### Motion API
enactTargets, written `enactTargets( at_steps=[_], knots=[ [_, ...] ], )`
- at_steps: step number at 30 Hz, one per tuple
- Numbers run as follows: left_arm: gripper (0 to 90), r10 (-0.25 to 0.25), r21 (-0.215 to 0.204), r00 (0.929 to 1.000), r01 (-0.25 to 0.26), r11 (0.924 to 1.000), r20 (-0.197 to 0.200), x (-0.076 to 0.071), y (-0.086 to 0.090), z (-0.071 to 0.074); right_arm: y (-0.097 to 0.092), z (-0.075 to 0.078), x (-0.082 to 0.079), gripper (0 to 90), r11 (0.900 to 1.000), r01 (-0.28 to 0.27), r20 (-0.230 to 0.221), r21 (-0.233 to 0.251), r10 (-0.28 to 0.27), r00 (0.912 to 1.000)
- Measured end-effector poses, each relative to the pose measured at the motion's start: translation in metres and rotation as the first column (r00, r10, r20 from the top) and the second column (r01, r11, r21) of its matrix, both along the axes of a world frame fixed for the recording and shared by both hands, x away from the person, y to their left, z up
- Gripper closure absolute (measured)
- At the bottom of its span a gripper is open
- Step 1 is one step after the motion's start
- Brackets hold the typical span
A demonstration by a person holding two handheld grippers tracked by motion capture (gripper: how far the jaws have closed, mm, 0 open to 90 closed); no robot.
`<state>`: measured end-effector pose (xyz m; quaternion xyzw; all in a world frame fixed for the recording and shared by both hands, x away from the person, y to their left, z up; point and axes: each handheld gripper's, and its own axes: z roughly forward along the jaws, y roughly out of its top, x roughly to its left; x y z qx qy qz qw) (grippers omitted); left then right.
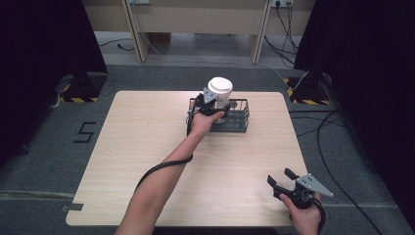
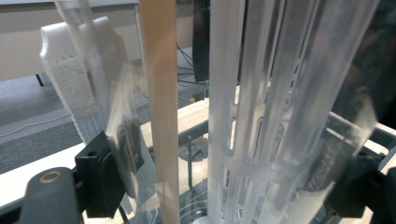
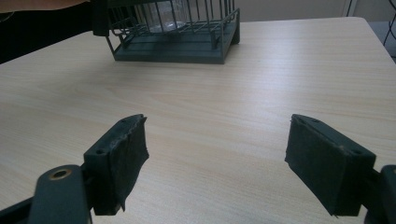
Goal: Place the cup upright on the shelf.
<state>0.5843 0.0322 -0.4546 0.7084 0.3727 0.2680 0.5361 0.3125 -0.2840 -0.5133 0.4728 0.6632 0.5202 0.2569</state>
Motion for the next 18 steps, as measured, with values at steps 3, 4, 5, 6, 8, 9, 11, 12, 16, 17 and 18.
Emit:
enactTargets(
  at_steps=[3,4,5,6,8,9,11,12,16,17,18],
  knots=[
    [16.8,0.000,-0.002,1.0000,0.000,1.0000,0.001,-0.0003,0.0004,-0.0002,0.0001,0.0000,0.0000,21.0,1.0000,-0.001,-0.001,-0.002,0.001,1.0000],
    [16.8,0.000,-0.001,1.0000,0.000,1.0000,0.001,-0.0003,0.0003,-0.0002,0.0001,0.0000,0.0000,21.0,1.0000,-0.002,-0.002,-0.002,0.002,1.0000],
    [16.8,0.000,0.000,1.0000,0.000,1.0000,0.002,-0.0004,0.0001,-0.0002,0.0001,0.0000,0.0000,21.0,1.0000,-0.001,-0.002,-0.002,0.001,1.0000],
    [16.7,0.000,0.002,1.0000,0.000,1.0000,0.003,-0.0005,-0.0001,-0.0002,0.0001,0.0000,0.0000,21.0,1.0000,-0.001,-0.002,-0.002,0.001,1.0000],
    [16.6,-0.001,0.004,1.0000,0.001,1.0000,0.005,-0.0006,-0.0003,-0.0003,0.0000,0.0000,0.0000,20.9,1.0000,-0.002,-0.002,-0.001,0.002,1.0000],
    [16.5,0.002,0.006,1.0000,-0.002,1.0000,0.007,-0.0011,-0.0006,-0.0001,0.0000,-0.0001,0.0000,20.8,1.0000,-0.002,-0.002,0.000,0.002,1.0000],
    [15.6,0.009,0.010,0.9999,-0.009,0.9999,0.012,-0.0016,-0.0002,0.0006,-0.0003,0.0000,0.0001,20.7,1.0000,-0.002,-0.001,-0.004,0.002,1.0000],
    [15.0,0.009,0.010,0.9999,-0.009,0.9999,0.012,-0.0016,-0.0002,0.0006,-0.0001,0.0000,-0.0001,20.7,1.0000,-0.002,-0.003,-0.001,0.002,1.0000],
    [14.5,0.007,0.009,0.9997,-0.007,0.9999,0.022,-0.0046,0.0011,0.0024,0.0000,-0.0001,0.0000,20.7,1.0000,-0.004,-0.002,-0.001,0.004,1.0000],
    [14.5,0.007,0.009,0.9997,-0.007,0.9999,0.022,-0.0046,0.0011,0.0024,0.0000,-0.0001,0.0000,20.7,1.0000,-0.004,-0.002,-0.001,0.004,1.0000],
    [14.5,0.006,0.010,0.9996,-0.006,0.9999,0.029,-0.0064,0.0023,0.0036,0.0001,-0.0001,0.0000,20.7,1.0000,-0.004,-0.001,-0.004,0.004,1.0000]
  ],
)
